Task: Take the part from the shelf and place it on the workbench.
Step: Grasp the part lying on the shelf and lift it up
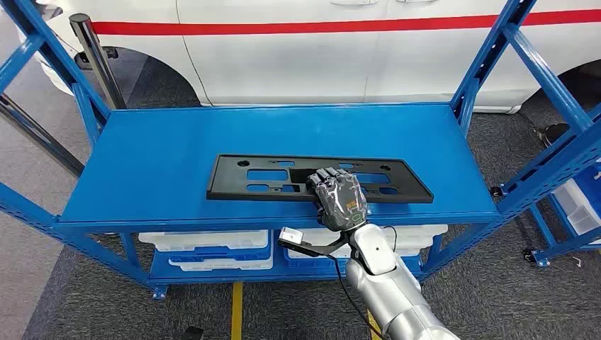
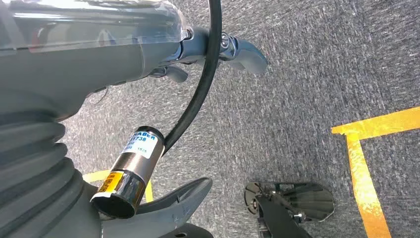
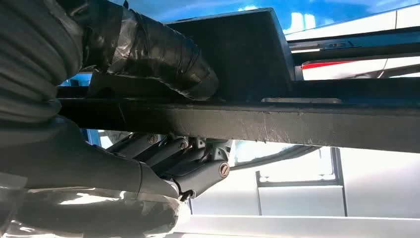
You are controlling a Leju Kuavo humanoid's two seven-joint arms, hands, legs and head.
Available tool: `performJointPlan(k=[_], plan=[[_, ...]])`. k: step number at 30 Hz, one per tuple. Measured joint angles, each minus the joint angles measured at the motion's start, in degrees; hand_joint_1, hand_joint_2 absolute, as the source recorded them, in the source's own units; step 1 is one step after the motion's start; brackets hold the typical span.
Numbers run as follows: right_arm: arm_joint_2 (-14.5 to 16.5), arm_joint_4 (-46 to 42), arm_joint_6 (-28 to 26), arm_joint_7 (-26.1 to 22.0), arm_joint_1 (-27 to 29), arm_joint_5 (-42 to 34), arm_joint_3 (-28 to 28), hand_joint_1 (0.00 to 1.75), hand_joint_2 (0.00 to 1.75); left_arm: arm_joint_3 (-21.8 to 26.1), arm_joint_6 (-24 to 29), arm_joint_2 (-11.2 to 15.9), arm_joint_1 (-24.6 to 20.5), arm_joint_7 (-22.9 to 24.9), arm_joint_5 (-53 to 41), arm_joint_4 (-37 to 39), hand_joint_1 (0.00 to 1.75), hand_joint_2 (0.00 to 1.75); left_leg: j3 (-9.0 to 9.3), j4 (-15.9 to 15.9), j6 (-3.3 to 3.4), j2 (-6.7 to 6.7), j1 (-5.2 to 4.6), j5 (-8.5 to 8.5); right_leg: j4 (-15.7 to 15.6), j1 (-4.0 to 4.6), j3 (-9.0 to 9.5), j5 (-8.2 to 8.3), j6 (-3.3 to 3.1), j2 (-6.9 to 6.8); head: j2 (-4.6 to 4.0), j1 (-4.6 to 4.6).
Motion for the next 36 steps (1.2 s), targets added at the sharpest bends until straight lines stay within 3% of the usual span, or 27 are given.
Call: performJointPlan(k=[36], plan=[[-1.3, -1.3, 0.0, 0.5, 1.2, -0.4, 0.0, 1.69, 1.75, 0.0, -0.7, 0.0, -0.1, -0.2, -3.1, 0.0, 0.0, 1.75, -0.06, 0.2, 0.18, 0.0, -0.1, -0.12, -0.1, -0.13, 0.0, 0.03, 0.05, 0.0, 0.0, -0.01]])
